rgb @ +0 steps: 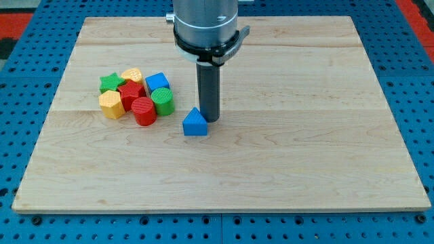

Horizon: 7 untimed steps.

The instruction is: Push the blue triangle towards the left side of the board

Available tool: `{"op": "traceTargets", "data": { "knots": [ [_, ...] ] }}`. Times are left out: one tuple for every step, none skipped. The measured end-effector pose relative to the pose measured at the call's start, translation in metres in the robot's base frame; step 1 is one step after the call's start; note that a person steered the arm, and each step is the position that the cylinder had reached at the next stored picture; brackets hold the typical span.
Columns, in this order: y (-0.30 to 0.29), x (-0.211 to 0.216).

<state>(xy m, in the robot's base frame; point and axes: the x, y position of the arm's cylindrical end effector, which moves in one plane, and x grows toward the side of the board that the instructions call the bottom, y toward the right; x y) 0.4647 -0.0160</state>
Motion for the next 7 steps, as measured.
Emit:
{"op": "traceTargets", "data": {
  "knots": [
    [-0.002, 0.015],
    [-0.037, 0.015],
    [-0.060, 0.015],
    [-0.061, 0.028],
    [-0.061, 0.046],
    [-0.074, 0.048],
    [-0.105, 0.048]
  ]
}}
